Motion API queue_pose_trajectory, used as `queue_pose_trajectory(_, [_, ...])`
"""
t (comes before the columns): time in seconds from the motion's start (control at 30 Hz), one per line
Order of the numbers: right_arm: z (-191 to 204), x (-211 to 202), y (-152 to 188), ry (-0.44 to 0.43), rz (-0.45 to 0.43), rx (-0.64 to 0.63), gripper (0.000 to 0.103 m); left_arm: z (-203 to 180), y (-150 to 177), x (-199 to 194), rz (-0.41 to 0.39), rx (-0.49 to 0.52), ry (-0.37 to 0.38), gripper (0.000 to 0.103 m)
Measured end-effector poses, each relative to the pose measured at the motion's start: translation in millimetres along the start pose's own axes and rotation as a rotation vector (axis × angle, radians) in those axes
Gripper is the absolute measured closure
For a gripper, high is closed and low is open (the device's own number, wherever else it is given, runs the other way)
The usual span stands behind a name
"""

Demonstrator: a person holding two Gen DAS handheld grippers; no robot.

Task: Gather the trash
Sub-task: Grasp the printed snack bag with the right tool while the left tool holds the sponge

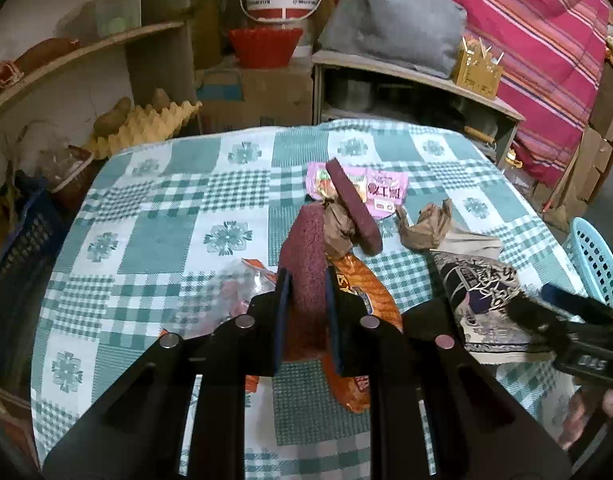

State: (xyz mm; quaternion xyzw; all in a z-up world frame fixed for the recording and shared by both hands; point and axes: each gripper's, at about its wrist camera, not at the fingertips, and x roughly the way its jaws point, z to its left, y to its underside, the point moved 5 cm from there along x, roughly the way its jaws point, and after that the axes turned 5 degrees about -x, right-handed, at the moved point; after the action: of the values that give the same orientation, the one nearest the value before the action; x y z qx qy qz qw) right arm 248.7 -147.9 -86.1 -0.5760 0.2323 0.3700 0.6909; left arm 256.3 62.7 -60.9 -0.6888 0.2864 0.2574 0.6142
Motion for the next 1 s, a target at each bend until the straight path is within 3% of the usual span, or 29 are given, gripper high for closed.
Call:
queue_pose_trajectory(0.2, [6.1,14.9,3.4,-0.046,0.033,0.051,0.019,4.6,1.5,-1.6,-0.004,0.002,-0.013,0.087])
queue_pose_trajectory(0.33, [9.6,13.9,0.7,-0.078,0.025,0.042,0.05,6.0,0.7,-0.7,-0.004,0.001,-0.014,0.087])
queue_pose_trajectory(0.57, [2.3,8.0,-8.0,-0.084,-0.012,0.032,0.081,5.3,-1.5,-0.4,-0.014,0.01,-0.022,0.087])
queue_pose_trajectory(0.77, [-5.7,-18.3,-18.3,-0.06,-0.099,-0.025,0.087,3.9,-6.5,-4.2,-0.031,-0.006,-0.016,0.087])
queue_pose_trajectory(1.0, [-34.6,-64.2,-33.5,0.037,-0.234,-0.069,0.087,-11.2,-11.3,-16.8,-0.065,-0.001,0.009,0.087])
